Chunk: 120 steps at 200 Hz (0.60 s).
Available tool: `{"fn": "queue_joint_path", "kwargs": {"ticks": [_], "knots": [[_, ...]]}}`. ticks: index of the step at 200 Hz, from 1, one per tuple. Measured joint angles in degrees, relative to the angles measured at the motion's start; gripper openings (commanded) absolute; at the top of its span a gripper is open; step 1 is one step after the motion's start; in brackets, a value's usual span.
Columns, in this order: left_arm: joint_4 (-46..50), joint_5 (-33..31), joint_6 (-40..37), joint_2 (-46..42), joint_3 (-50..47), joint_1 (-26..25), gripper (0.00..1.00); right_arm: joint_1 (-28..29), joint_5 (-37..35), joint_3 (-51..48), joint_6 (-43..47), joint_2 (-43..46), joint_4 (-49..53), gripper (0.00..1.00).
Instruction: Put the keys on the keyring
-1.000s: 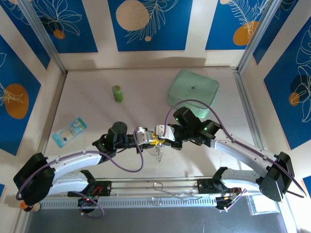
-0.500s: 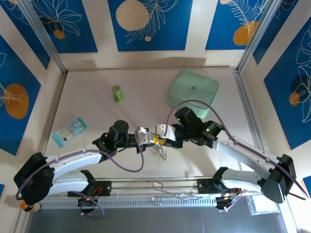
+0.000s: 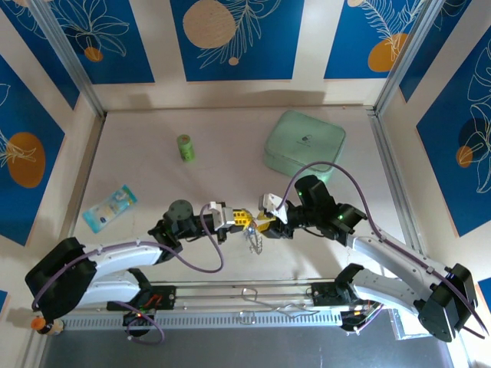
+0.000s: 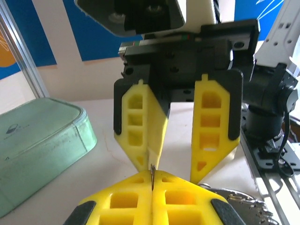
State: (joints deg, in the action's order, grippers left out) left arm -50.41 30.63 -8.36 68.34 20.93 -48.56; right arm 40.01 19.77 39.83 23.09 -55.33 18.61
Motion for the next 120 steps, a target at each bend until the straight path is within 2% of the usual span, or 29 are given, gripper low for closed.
{"fn": "queue_joint_path", "kwargs": {"ticks": [40,81,120], "knots": [[-2.6,1.6,1.7,0.8,0.0,0.0,0.0,-0.4,0.3,-0.1,-1.1,0.2,-1.9,0.34],[-3.7,2.6,2.4,1.6,0.0,0.0,0.0,-0.7,2.1,-0.1,-1.7,0.8,-2.2,0.28],[-4.5,3.0,2.6,1.9,0.0,0.0,0.0,-0.7,3.3,-0.1,-2.0,0.8,-2.7,0.15]]}}
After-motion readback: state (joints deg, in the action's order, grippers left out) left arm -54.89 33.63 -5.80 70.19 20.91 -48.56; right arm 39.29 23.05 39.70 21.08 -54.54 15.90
